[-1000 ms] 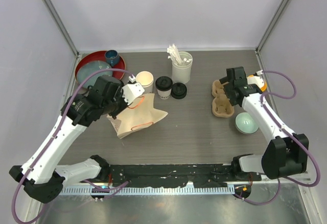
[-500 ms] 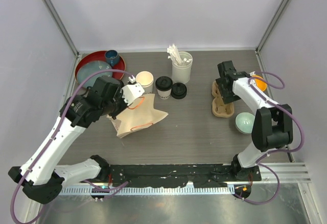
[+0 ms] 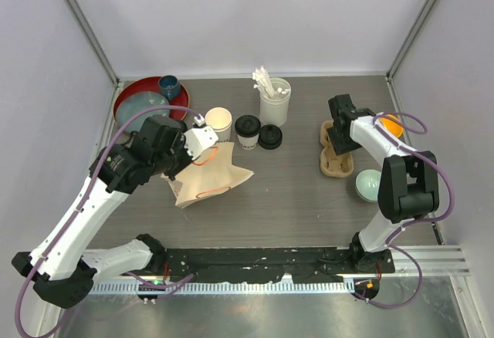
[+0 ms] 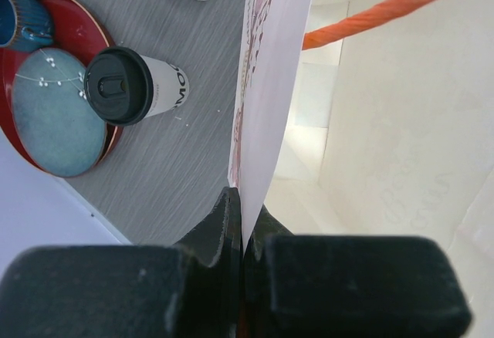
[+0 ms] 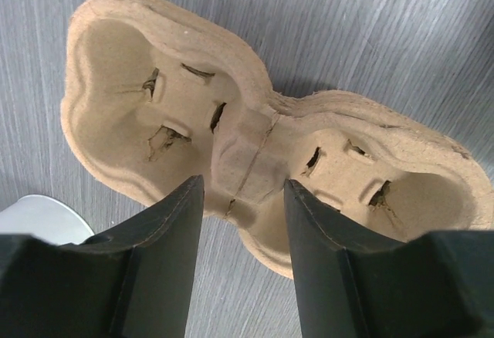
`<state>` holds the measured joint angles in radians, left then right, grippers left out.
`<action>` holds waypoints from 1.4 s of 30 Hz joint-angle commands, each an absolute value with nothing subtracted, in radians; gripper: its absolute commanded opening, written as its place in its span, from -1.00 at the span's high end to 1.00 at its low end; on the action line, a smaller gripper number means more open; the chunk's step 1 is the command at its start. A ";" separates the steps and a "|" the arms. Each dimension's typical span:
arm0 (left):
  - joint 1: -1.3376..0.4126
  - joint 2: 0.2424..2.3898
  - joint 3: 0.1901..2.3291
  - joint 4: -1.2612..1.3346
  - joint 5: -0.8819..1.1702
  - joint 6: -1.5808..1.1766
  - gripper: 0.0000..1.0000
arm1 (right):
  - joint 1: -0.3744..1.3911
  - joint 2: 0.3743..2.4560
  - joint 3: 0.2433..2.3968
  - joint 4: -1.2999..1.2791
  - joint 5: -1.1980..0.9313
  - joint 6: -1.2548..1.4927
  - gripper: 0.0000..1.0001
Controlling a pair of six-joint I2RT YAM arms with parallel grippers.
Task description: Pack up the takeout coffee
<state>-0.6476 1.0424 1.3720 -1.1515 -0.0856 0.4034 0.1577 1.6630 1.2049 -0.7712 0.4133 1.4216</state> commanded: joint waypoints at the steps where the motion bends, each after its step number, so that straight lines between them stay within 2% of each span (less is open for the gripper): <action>1: -0.652 1.028 1.385 -1.117 -0.084 0.420 1.00 | 0.140 1.657 1.183 -0.758 0.394 1.454 -0.01; 8: -0.653 1.031 1.391 -1.124 -0.086 0.426 1.00 | 0.121 1.666 1.177 -0.735 0.382 1.433 -0.09; 11: -0.653 1.031 1.393 -1.124 -0.089 0.426 1.00 | 0.115 1.681 1.187 -0.735 0.380 1.425 0.04; 18: -0.653 1.031 1.396 -1.129 -0.092 0.429 1.00 | 0.109 1.664 1.167 -0.732 0.371 1.419 0.52; 23: -0.653 1.031 1.394 -1.127 -0.092 0.431 1.00 | 0.107 1.620 1.164 -0.709 0.377 1.405 0.64; 29: -0.653 1.035 1.401 -1.126 -0.091 0.430 1.00 | 0.107 1.552 1.138 -0.655 0.373 1.384 0.87; 35: -0.653 1.042 1.404 -1.126 -0.092 0.434 1.00 | 0.109 1.502 1.094 -0.607 0.382 1.387 0.95; 37: -0.653 1.042 1.402 -1.124 -0.091 0.434 1.00 | 0.107 1.512 1.092 -0.597 0.368 1.371 0.90; 39: -0.653 1.040 1.402 -1.124 -0.089 0.434 1.00 | 0.109 1.546 1.111 -0.598 0.339 1.347 0.39; 41: -0.653 1.040 1.401 -1.123 -0.090 0.436 1.00 | 0.106 1.571 1.143 -0.609 0.299 1.342 -0.01; 42: -0.655 1.039 1.399 -1.124 -0.092 0.436 1.00 | 0.106 1.598 1.156 -0.617 0.290 1.347 -0.07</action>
<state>-0.6479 1.0451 1.3720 -1.1522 -0.0856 0.4271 0.1135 1.5467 1.1015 -0.6239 0.3313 1.3628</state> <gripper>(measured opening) 0.039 0.408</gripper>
